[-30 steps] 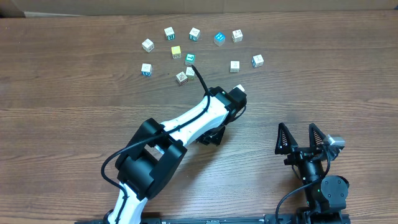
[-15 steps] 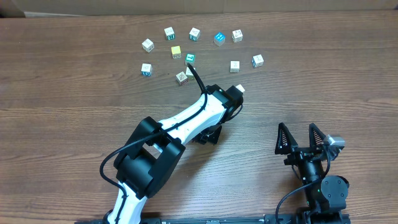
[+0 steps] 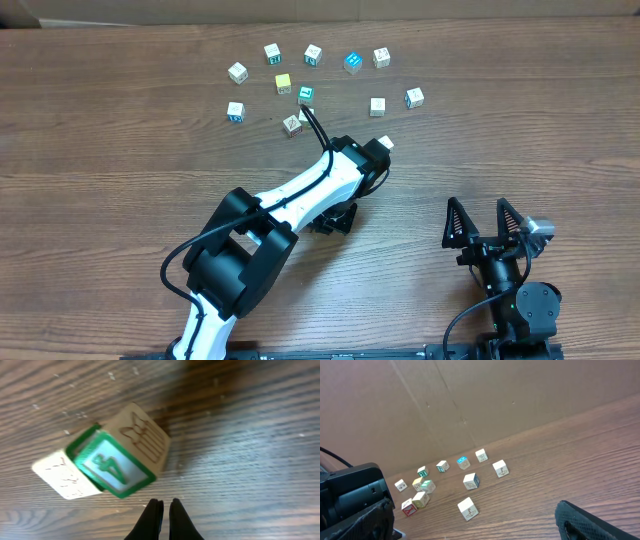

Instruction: Form a circle

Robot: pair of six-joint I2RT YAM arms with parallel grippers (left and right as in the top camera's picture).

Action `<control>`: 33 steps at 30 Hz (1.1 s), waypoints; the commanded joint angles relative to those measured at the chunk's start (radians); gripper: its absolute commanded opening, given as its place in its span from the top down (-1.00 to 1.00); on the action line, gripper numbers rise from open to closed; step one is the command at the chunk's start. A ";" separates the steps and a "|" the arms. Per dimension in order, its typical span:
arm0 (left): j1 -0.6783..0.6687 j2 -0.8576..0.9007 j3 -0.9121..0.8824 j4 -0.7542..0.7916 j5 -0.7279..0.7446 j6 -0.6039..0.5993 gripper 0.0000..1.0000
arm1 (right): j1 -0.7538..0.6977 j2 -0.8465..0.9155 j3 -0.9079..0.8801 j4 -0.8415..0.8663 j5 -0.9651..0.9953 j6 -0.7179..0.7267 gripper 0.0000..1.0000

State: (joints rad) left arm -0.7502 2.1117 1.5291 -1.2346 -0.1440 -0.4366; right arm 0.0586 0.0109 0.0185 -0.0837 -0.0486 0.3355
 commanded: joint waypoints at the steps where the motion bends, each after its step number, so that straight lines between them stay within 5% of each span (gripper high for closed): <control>1: 0.004 -0.006 0.056 0.009 0.067 0.015 0.92 | -0.008 -0.008 -0.010 0.003 -0.006 -0.011 -1.00; 18: 0.004 -0.006 0.055 0.221 0.141 0.013 0.92 | -0.008 -0.008 -0.010 0.003 -0.006 -0.011 -1.00; 33: 0.004 -0.006 0.027 0.167 0.027 0.013 0.92 | -0.008 -0.008 -0.010 0.003 -0.006 -0.011 -1.00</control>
State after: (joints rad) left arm -0.7502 2.1117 1.5715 -1.0531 -0.0517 -0.4366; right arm 0.0586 0.0109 0.0185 -0.0834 -0.0486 0.3359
